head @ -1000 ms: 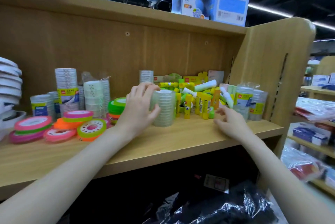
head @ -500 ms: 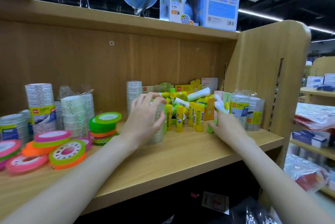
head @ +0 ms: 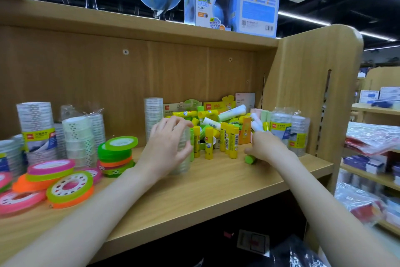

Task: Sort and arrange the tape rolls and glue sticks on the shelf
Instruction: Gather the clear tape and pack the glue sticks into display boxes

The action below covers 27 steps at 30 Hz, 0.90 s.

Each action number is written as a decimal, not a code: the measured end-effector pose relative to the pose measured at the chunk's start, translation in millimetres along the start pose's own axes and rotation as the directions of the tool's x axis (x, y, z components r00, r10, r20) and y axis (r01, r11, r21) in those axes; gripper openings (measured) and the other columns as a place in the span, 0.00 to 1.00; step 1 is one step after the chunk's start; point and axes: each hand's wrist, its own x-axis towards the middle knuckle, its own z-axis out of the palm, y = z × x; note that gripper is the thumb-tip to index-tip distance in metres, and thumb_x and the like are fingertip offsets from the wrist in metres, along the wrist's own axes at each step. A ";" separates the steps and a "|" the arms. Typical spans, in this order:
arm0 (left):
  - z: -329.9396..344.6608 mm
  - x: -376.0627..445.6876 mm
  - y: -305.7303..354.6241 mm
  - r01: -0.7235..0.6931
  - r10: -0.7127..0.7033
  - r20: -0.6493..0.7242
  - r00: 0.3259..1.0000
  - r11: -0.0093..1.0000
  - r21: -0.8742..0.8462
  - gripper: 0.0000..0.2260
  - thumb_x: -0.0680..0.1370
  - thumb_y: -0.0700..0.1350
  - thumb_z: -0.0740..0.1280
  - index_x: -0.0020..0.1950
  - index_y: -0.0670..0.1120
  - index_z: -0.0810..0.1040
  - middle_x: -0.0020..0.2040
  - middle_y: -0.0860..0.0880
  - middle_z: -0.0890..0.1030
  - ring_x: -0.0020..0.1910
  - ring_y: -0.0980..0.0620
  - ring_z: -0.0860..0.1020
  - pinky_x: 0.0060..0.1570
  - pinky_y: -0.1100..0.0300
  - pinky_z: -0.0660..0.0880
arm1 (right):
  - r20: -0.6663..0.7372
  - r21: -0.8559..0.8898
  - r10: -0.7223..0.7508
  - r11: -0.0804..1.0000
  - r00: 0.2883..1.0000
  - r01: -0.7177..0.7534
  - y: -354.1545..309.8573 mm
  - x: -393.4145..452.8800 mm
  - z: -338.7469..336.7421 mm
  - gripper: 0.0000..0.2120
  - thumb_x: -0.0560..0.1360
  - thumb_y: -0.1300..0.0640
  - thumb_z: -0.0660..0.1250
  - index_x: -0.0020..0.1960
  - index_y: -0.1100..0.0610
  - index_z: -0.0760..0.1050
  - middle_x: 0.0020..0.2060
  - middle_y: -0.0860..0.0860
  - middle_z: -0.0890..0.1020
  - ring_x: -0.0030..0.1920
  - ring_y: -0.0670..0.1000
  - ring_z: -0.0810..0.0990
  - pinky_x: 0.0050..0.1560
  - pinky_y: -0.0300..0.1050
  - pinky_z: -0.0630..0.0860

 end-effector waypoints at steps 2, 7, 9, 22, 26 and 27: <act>-0.7 -0.8 -0.1 -0.006 0.006 0.006 1.000 1.000 0.004 0.18 0.72 0.52 0.55 0.56 0.46 0.76 0.51 0.49 0.76 0.52 0.47 0.75 0.52 0.56 0.64 | 0.084 -0.023 0.012 1.000 0.996 -0.010 -6.3 -3.2 -9.7 0.12 0.75 0.54 0.65 0.38 0.57 0.65 0.37 0.51 0.70 0.44 0.54 0.74 0.39 0.44 0.72; -2.0 -1.8 -2.0 -0.014 0.014 0.034 0.999 1.000 0.006 0.20 0.73 0.53 0.54 0.58 0.47 0.75 0.53 0.49 0.75 0.54 0.48 0.74 0.54 0.56 0.65 | 0.192 0.007 0.038 0.999 0.981 -0.040 -5.3 -11.1 -26.8 0.20 0.75 0.65 0.63 0.65 0.60 0.64 0.53 0.59 0.71 0.41 0.55 0.75 0.43 0.47 0.78; -1.5 -1.7 -2.7 -0.011 0.011 0.035 0.999 1.000 0.003 0.20 0.73 0.53 0.54 0.59 0.47 0.75 0.53 0.50 0.75 0.54 0.49 0.73 0.55 0.57 0.63 | -0.019 0.123 -0.025 0.992 1.000 0.027 -0.8 -7.4 -23.7 0.26 0.75 0.67 0.60 0.71 0.58 0.58 0.63 0.57 0.69 0.43 0.56 0.75 0.40 0.47 0.74; 4.0 -5.1 -6.0 0.000 0.001 -0.022 1.000 0.999 0.042 0.20 0.69 0.56 0.58 0.58 0.52 0.71 0.54 0.52 0.75 0.55 0.52 0.69 0.56 0.56 0.58 | -0.292 0.433 -0.056 0.883 0.955 0.184 -4.8 9.6 21.2 0.28 0.73 0.68 0.65 0.70 0.60 0.59 0.60 0.58 0.74 0.59 0.59 0.75 0.53 0.48 0.71; 0.1 -6.9 -8.0 -0.004 0.000 0.053 0.999 0.997 0.077 0.23 0.70 0.59 0.58 0.63 0.53 0.71 0.57 0.52 0.73 0.58 0.49 0.71 0.58 0.55 0.59 | -0.442 0.349 -0.043 0.912 0.896 0.216 -0.9 -8.6 21.9 0.25 0.74 0.68 0.60 0.70 0.60 0.59 0.58 0.60 0.74 0.57 0.59 0.74 0.49 0.48 0.70; -3.1 -6.7 -8.1 -0.006 0.001 0.078 0.997 0.998 0.064 0.22 0.72 0.58 0.60 0.64 0.52 0.70 0.59 0.52 0.72 0.59 0.49 0.70 0.60 0.55 0.59 | -0.502 0.296 -0.065 0.924 0.862 0.243 -1.1 -15.2 20.1 0.25 0.75 0.68 0.60 0.70 0.60 0.60 0.60 0.59 0.73 0.57 0.59 0.73 0.51 0.48 0.70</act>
